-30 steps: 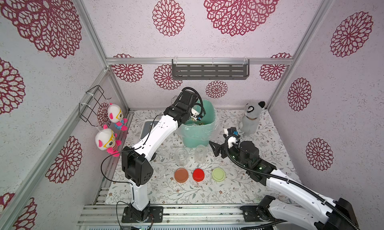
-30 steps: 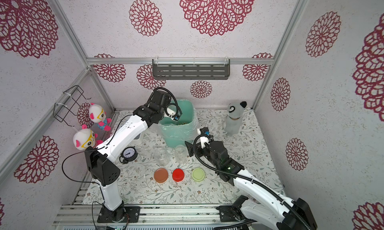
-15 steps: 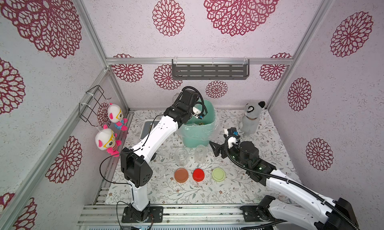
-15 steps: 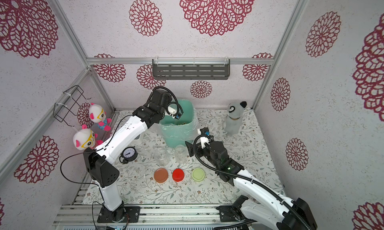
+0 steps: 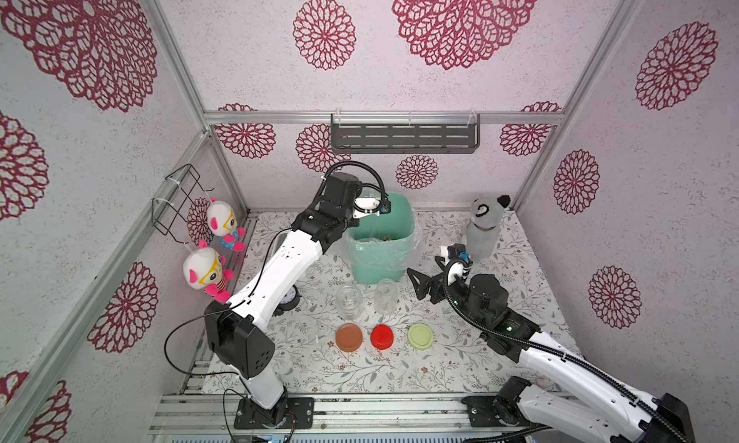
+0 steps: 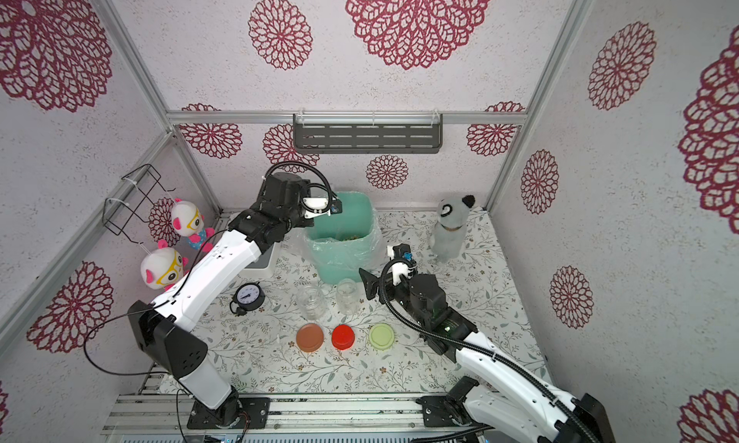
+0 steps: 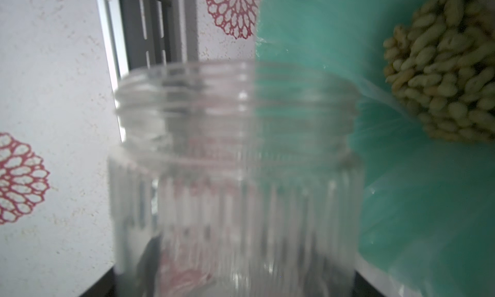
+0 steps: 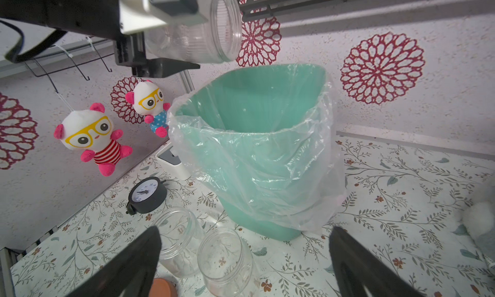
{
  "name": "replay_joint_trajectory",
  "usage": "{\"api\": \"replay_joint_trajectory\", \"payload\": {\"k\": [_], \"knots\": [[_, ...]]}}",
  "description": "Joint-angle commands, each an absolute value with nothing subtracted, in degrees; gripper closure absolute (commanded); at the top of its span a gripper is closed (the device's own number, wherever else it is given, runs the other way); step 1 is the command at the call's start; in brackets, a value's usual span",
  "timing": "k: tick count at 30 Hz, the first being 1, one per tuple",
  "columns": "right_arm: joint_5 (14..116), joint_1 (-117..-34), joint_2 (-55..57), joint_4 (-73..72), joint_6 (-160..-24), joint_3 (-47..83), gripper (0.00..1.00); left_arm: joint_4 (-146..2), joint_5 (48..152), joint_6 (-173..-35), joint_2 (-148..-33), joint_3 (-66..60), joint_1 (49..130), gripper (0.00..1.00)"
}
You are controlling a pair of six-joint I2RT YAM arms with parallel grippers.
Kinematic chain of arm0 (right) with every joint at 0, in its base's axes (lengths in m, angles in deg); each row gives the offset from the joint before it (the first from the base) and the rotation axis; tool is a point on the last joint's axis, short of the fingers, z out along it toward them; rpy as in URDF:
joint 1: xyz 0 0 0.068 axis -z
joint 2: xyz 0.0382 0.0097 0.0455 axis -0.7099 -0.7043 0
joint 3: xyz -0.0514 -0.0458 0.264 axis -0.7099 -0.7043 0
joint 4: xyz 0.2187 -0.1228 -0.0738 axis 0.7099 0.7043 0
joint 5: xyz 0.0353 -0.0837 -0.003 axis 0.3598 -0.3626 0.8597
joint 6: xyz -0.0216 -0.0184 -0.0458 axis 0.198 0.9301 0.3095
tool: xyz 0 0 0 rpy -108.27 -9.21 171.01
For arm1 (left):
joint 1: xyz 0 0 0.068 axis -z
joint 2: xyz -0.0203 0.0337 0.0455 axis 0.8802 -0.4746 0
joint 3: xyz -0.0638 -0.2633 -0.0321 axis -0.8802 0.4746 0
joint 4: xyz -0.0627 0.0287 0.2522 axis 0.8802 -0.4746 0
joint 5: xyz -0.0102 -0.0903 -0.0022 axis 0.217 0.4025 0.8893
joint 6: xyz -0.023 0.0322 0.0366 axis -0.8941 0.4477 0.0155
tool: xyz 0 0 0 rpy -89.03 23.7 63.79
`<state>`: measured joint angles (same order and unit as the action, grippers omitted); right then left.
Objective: Empty moldy peanuts from jars
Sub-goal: Pour the moldy peanuts from the jar into the trash bin, then place the jar at the center of the board.
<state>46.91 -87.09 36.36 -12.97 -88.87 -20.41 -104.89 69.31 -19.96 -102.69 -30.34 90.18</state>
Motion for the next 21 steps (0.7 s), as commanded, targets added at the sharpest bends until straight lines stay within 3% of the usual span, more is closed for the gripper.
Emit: {"api": "replay_joint_trajectory", "payload": {"k": [1, 10, 21], "knots": [[47.09, -86.38, 37.43, -14.65, -90.37, -18.03, 0.01, -98.29, 79.72, -35.33, -97.01, -28.30, 88.54, 1.00], [53.18, -82.78, 38.13, -10.62, -90.99, -12.67, 0.01, -96.73, 92.13, -46.17, -87.72, -16.87, 87.19, 1.00], [70.11, -77.07, 30.97, 0.87, -91.09, 2.96, 0.01, -97.48, 107.78, -47.42, -74.86, -4.21, 87.42, 1.00]]}}
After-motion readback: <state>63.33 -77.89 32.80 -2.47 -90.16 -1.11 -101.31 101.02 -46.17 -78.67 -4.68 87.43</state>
